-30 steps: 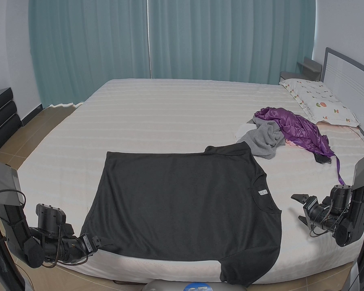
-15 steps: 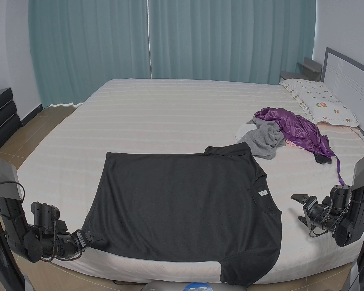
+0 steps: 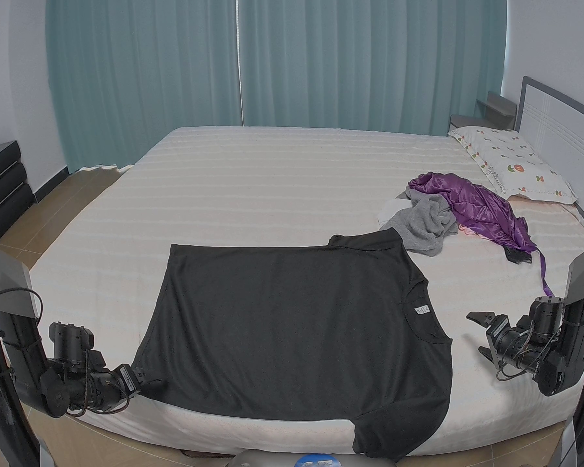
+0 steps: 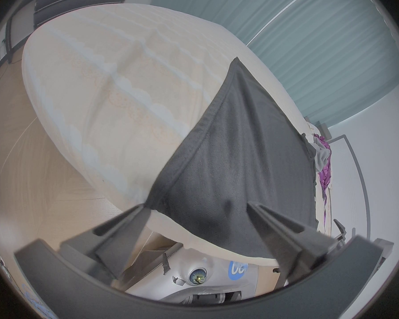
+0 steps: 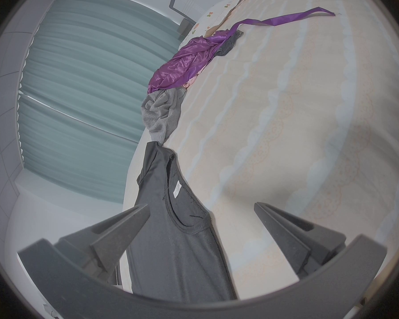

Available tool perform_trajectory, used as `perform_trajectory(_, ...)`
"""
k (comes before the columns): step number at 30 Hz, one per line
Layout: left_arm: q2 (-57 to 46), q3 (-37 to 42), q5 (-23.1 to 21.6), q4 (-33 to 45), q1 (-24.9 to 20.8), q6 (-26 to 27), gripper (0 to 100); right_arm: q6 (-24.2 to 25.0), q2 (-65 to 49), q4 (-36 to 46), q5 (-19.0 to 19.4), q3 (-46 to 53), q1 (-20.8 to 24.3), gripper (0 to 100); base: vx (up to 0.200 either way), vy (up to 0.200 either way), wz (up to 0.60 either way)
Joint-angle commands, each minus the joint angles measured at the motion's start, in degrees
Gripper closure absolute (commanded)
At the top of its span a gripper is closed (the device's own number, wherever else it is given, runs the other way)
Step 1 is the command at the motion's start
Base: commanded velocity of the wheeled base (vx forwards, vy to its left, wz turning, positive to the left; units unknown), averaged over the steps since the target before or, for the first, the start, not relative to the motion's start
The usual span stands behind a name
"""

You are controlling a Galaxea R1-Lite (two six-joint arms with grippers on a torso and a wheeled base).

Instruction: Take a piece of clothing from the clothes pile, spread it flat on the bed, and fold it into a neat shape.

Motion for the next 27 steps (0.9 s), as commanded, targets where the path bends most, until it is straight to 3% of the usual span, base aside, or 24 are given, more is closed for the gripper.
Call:
perform_trajectory(1,0.3,-0.2,-0.1,-0.1,1.5,-0.1,100,0.0,0.1,-0.8,0.0,-0.1,0.0,0,0.000,0.000,0.00)
perform_trajectory(18,-3.4,1.8,0.2,0.7,2.4,2.4,100,-0.3,-0.1,-0.8,-0.1,0.5,0.1,0,0.000,0.000,0.00)
perform_trajectory(27,-4.0,3.3,1.9,2.9,2.6,7.2,100,-2.9,0.0,-0.8,-0.1,1.6,0.4,0,0.000,0.000,0.00)
